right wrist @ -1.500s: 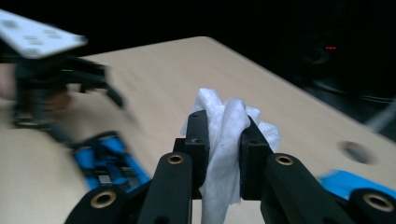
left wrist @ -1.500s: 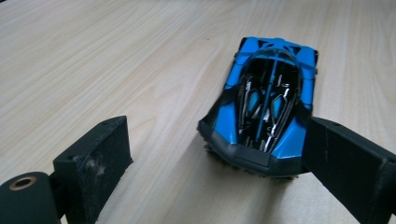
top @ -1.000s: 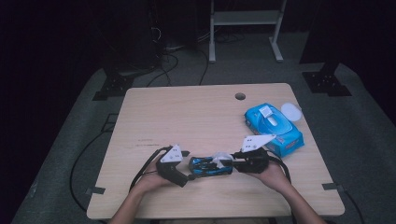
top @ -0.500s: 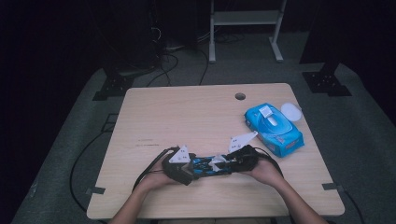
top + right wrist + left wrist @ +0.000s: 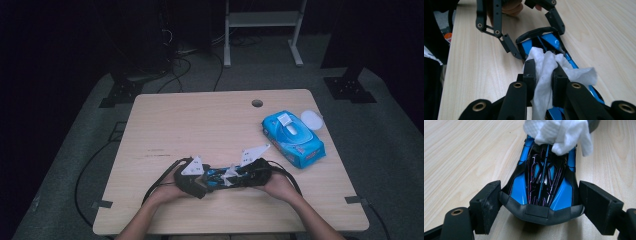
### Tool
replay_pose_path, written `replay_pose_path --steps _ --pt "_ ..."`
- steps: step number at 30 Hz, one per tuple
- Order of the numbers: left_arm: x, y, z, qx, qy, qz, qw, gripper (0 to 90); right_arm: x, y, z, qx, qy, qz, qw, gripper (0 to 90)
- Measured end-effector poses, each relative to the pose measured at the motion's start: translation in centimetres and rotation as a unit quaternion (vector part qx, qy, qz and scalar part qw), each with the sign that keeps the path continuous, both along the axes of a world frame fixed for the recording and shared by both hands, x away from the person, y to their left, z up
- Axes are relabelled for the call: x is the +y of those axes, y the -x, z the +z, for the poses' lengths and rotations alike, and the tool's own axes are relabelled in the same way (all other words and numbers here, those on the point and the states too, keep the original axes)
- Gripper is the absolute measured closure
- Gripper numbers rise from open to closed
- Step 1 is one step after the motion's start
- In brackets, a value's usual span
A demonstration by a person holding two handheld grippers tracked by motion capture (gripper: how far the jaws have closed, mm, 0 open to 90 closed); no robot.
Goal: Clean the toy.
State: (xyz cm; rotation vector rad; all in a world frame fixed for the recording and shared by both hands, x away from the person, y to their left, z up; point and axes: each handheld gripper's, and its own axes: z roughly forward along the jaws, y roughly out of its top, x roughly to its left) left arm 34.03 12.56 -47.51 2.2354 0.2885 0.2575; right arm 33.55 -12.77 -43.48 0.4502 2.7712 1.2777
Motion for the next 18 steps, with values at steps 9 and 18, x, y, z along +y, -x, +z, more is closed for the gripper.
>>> replay_pose_path --steps 9,18 --pt "-0.2 0.2 -0.2 -0.009 -0.011 0.002 0.9999 19.6 1.6 0.0 -0.4 0.0 -0.015 0.01 0.9998 79.2" --pt "-0.4 0.3 -0.2 -0.012 -0.011 0.004 0.9999 19.6 -1.3 0.9 0.4 -0.018 -0.003 -0.021 0.9996 67.1"
